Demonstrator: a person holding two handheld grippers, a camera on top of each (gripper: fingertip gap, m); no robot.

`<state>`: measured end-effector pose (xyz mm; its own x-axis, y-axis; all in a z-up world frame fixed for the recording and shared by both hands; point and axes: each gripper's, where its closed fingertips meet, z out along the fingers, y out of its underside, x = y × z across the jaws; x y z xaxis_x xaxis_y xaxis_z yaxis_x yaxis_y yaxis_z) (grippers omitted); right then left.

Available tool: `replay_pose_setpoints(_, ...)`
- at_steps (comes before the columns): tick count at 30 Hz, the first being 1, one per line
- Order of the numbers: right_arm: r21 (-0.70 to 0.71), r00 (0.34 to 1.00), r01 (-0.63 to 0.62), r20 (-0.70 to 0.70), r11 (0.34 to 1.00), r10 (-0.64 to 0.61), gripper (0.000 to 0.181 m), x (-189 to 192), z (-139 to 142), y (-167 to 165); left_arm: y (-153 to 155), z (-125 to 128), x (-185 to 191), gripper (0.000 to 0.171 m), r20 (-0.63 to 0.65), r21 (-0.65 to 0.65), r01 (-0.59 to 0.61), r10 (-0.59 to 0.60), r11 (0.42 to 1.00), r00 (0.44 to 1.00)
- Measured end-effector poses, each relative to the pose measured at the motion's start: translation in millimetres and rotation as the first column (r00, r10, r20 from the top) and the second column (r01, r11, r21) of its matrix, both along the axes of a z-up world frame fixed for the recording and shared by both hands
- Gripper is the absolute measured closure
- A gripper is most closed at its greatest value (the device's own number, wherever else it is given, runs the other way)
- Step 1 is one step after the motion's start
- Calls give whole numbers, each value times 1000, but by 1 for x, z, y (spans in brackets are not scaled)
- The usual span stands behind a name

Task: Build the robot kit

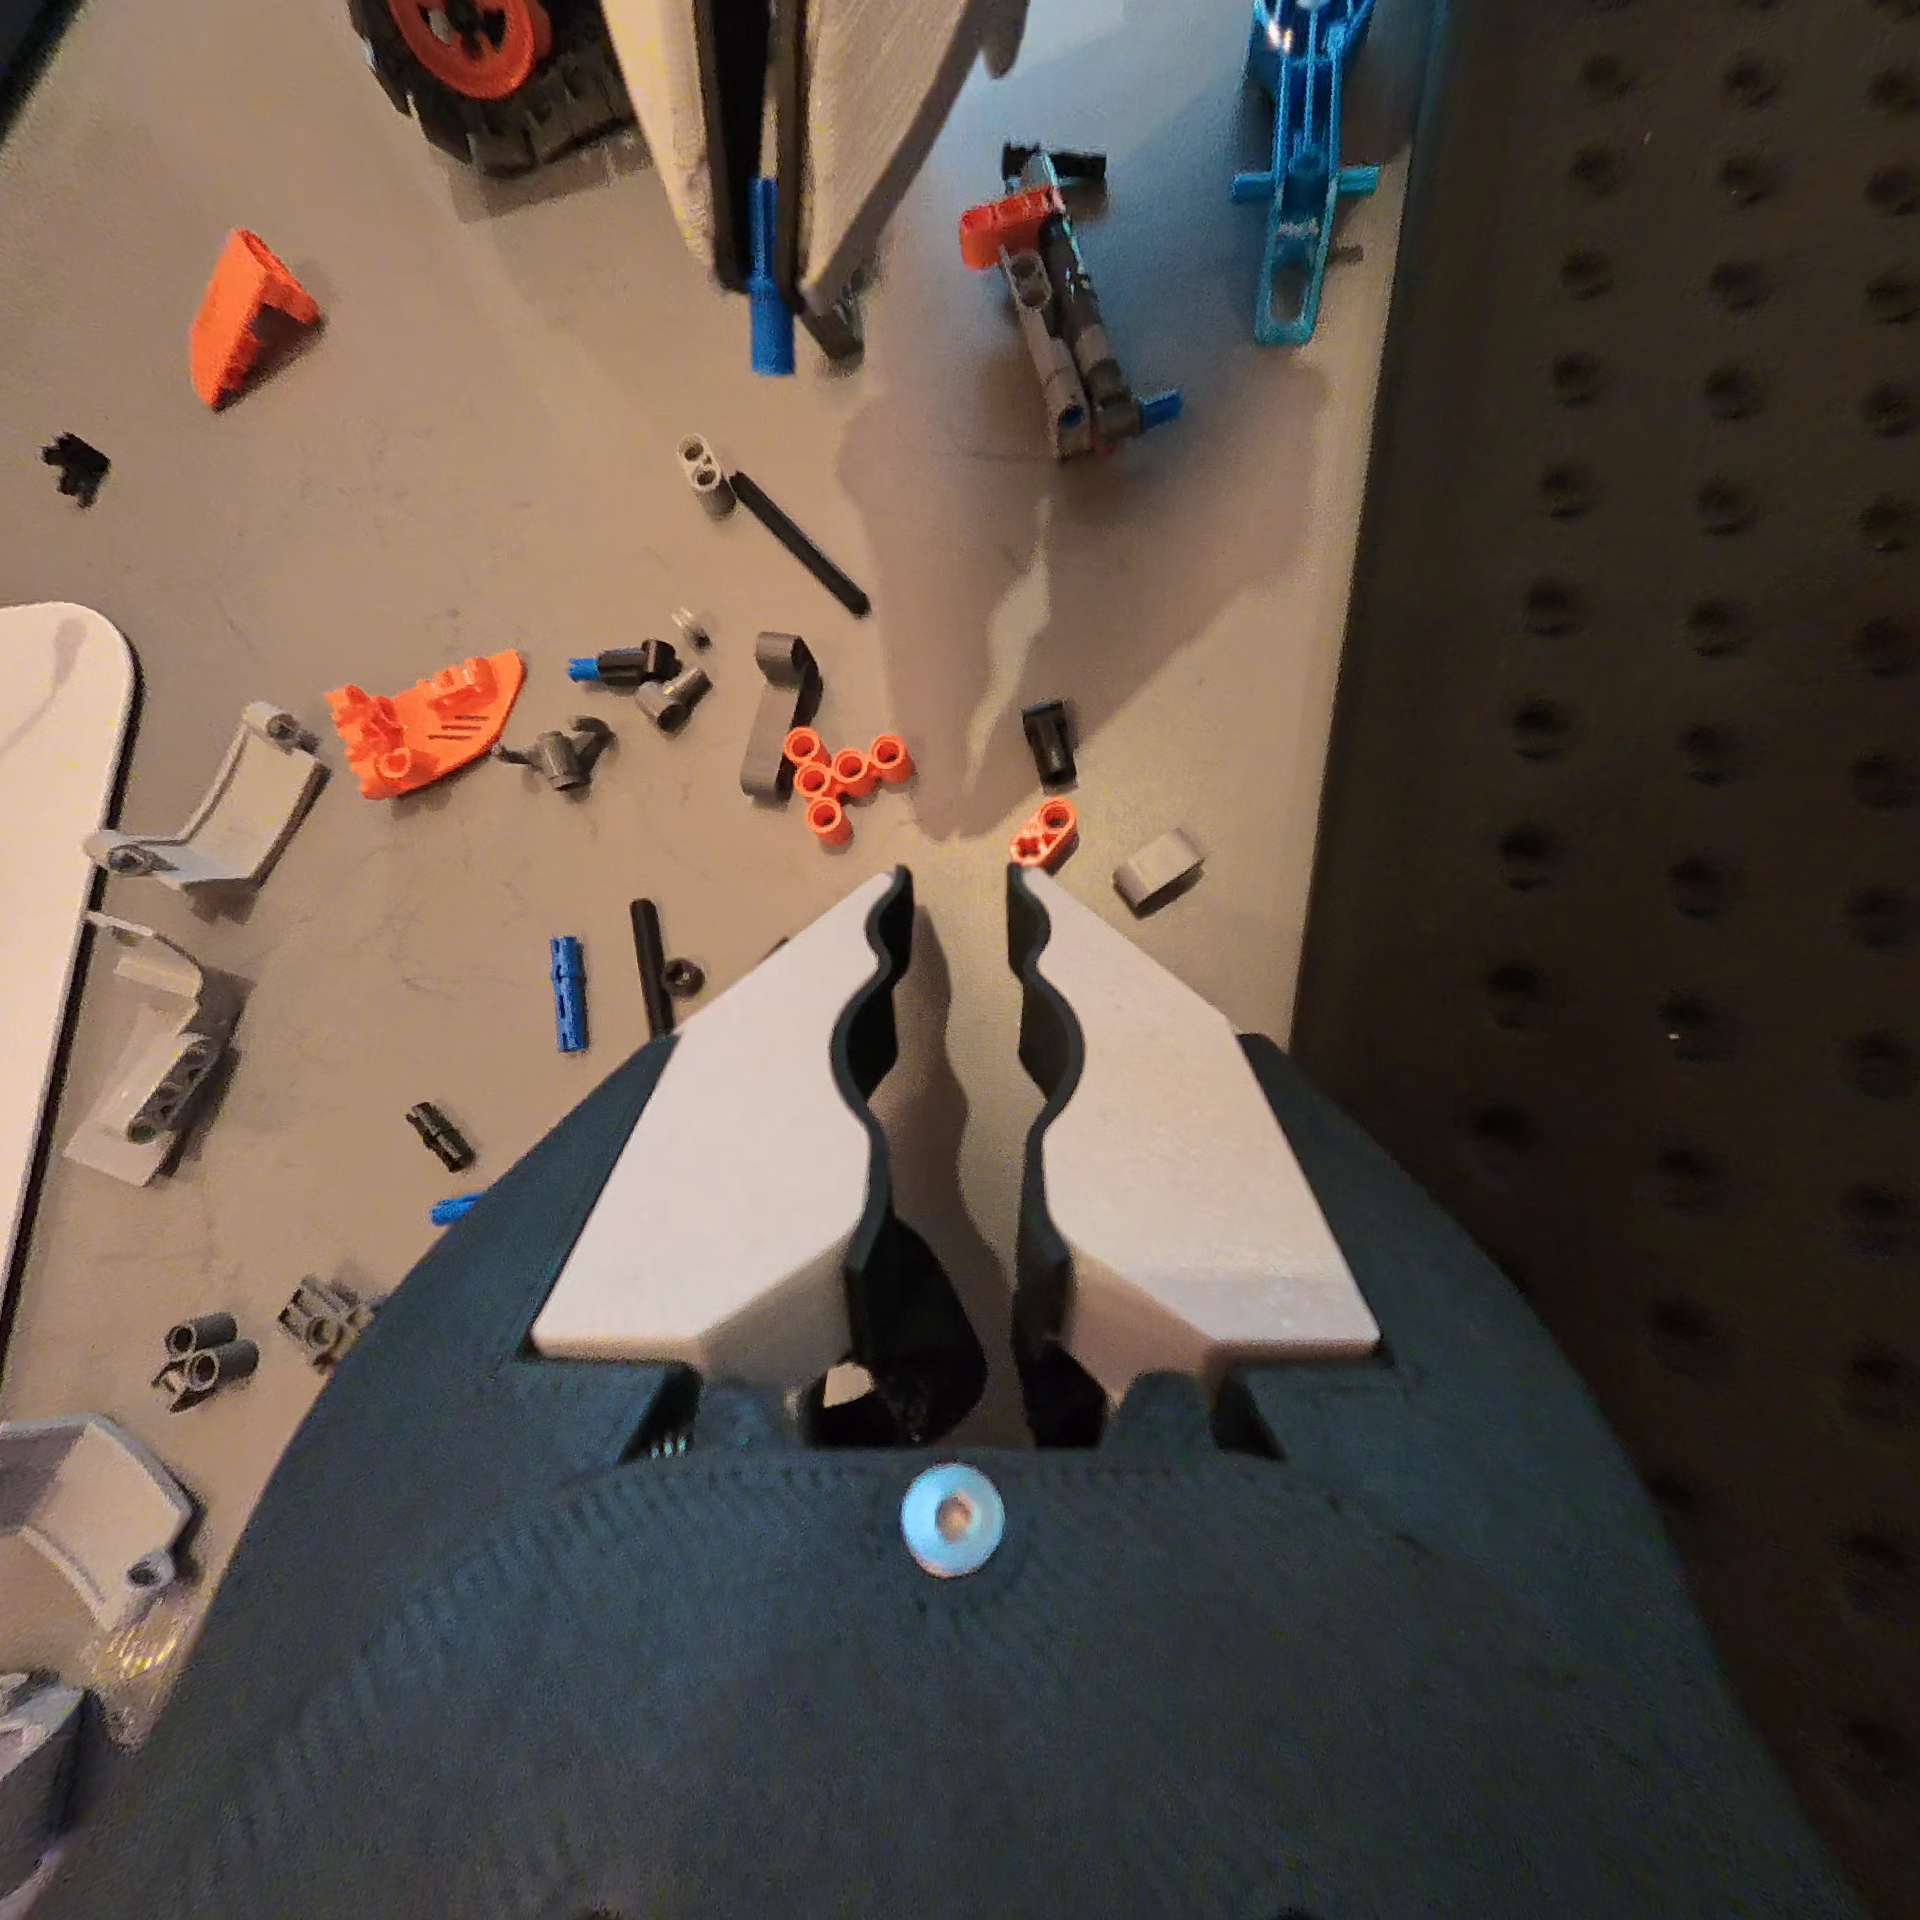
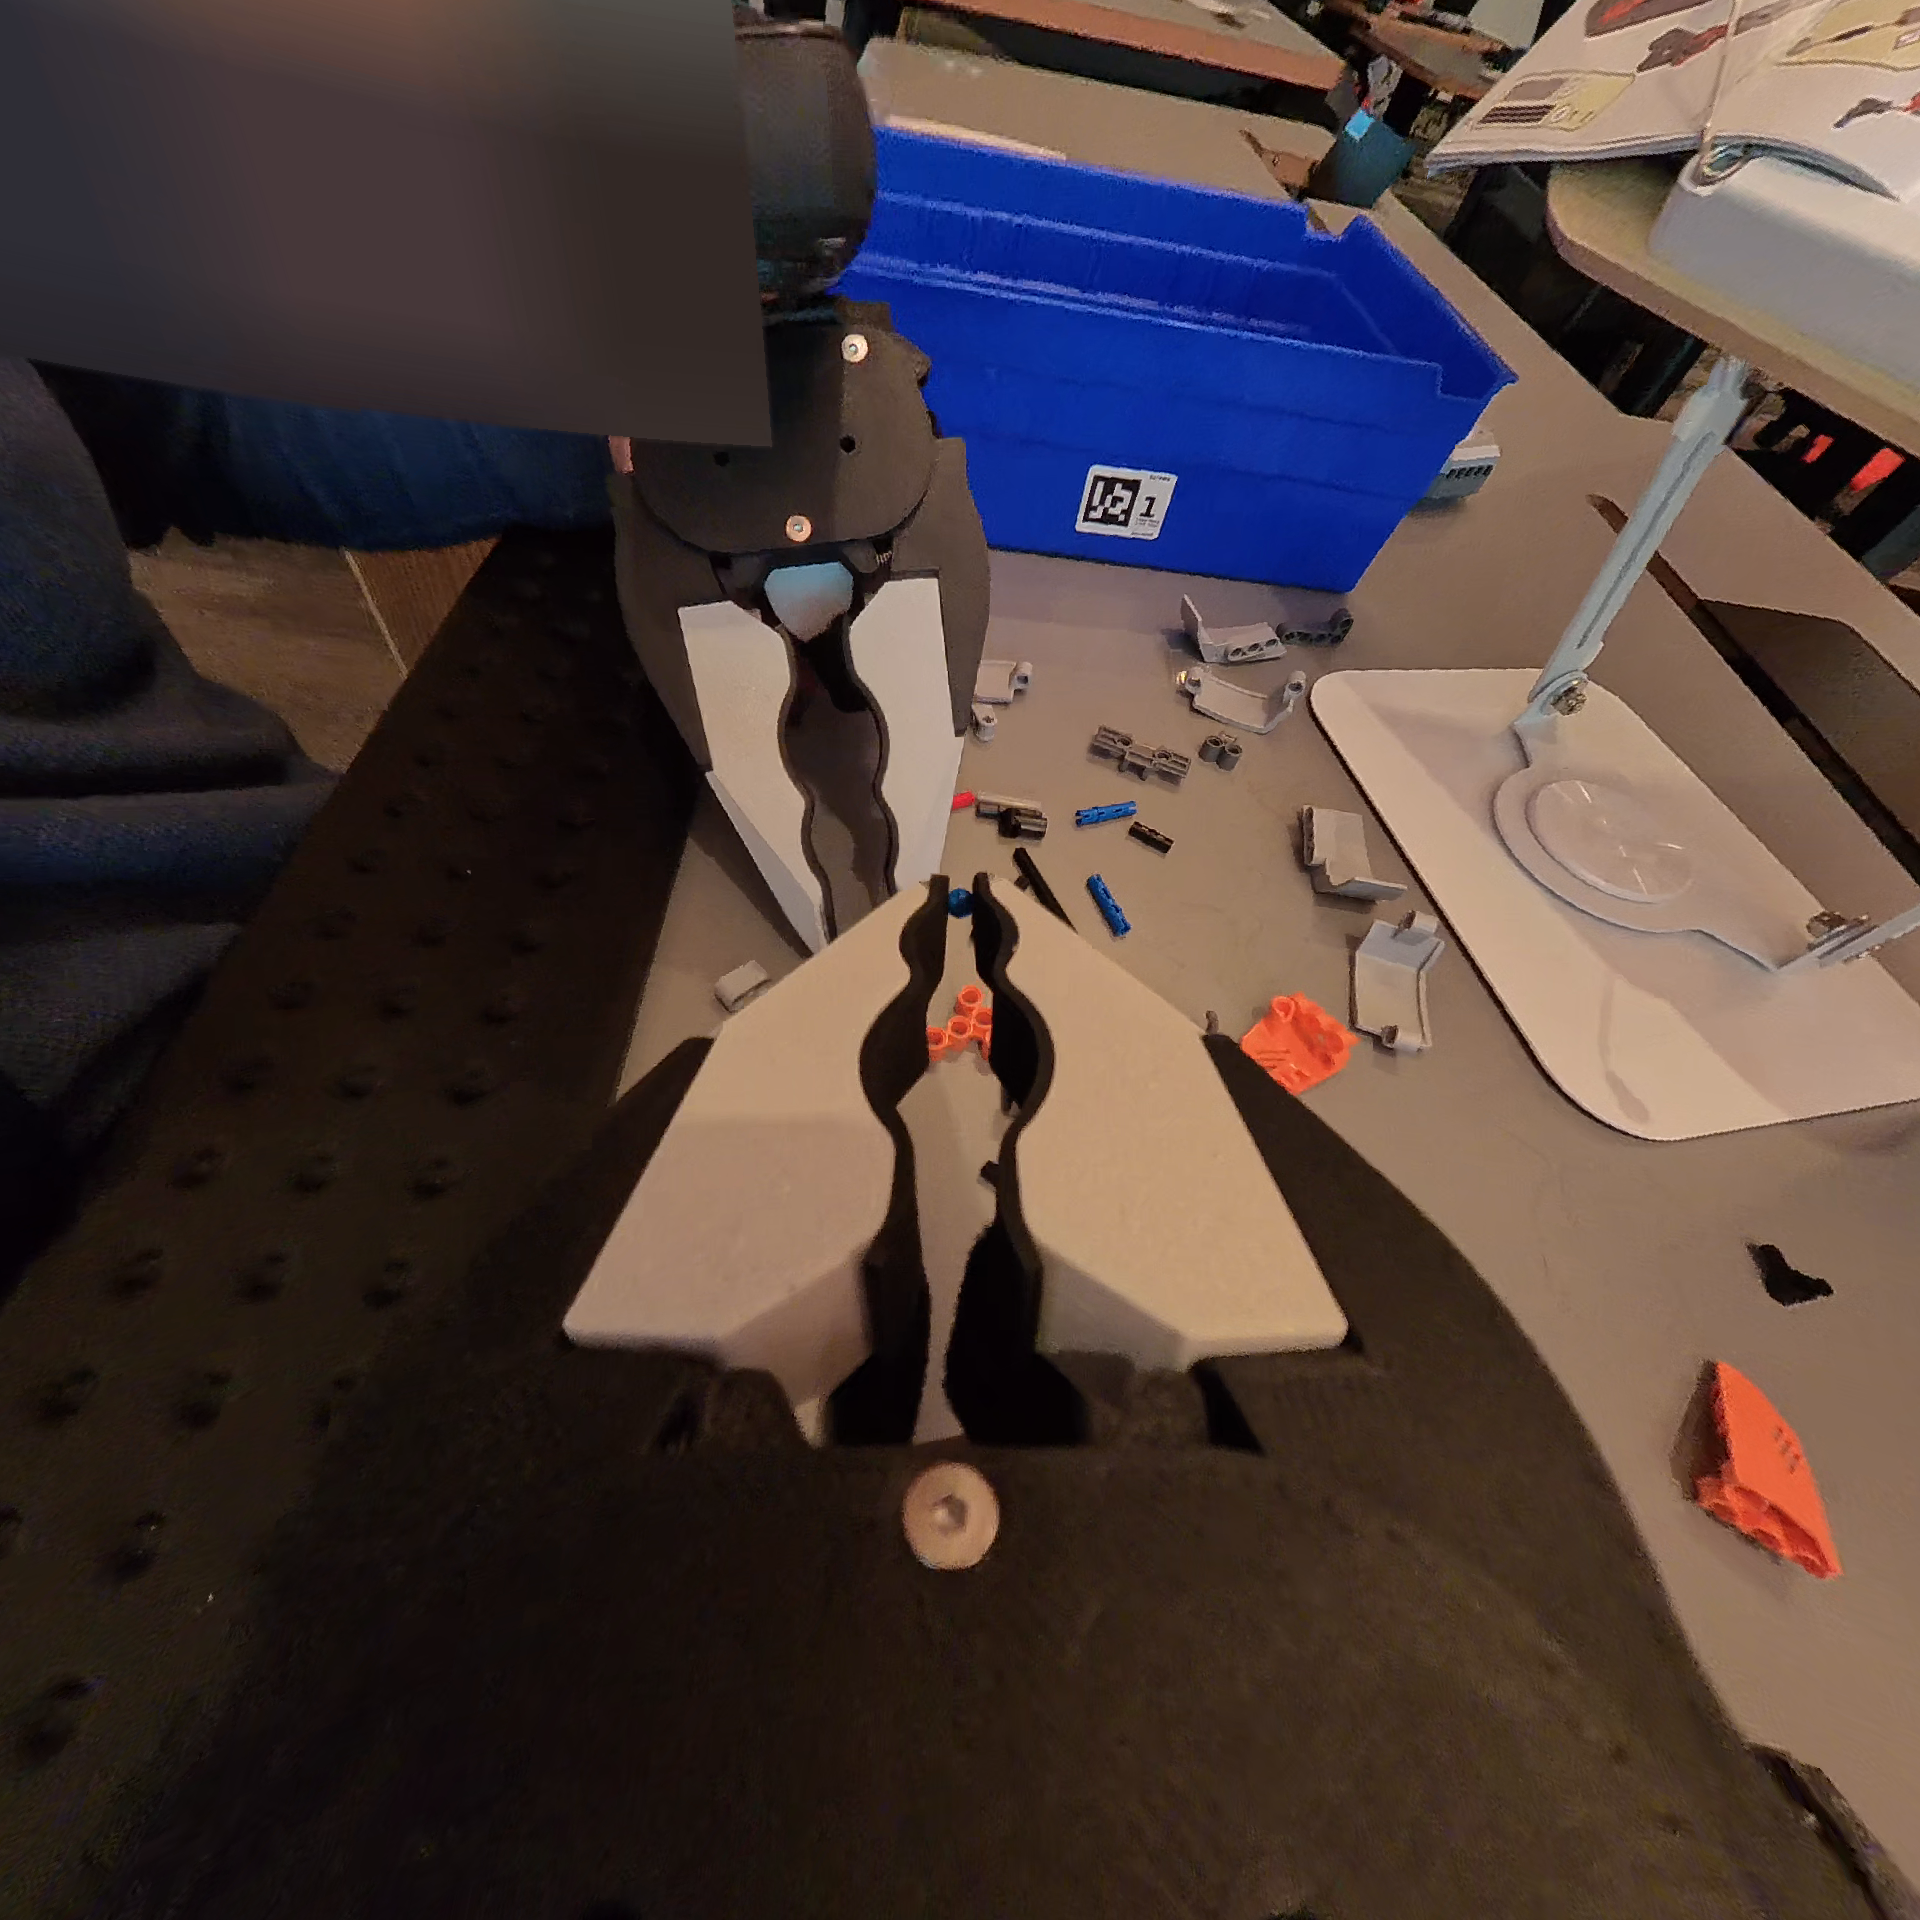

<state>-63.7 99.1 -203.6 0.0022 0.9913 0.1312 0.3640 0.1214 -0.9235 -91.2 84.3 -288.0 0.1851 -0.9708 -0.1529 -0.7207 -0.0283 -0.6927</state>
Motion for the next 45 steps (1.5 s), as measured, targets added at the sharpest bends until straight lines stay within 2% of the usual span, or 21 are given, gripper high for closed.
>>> replay_pose_setpoints(7,-1,1000,4,2,1000,-4,179,0,-1,2,-1,11,-1,150,33,33,-1,0,999,999)
replay_pose_setpoints(14,16,1000,0,18,1000,0,179,0,-4,1,-8,3,-2,147,8,20,33,-34,999,999)
replay_pose_setpoints(22,19,1000,-5,25,1000,5,179,1,-5,0,-13,-4,10,154,-17,30,93,-93,995,996)
replay_pose_setpoints(24,21,1000,-7,26,1000,6,179,0,-6,-1,-13,-5,11,163,-20,32,96,-95,995,995)
replay_pose_setpoints(45,32,999,4,35,999,-6,179,3,-8,2,6,-5,5,165,-7,84,-5,6,996,1000)
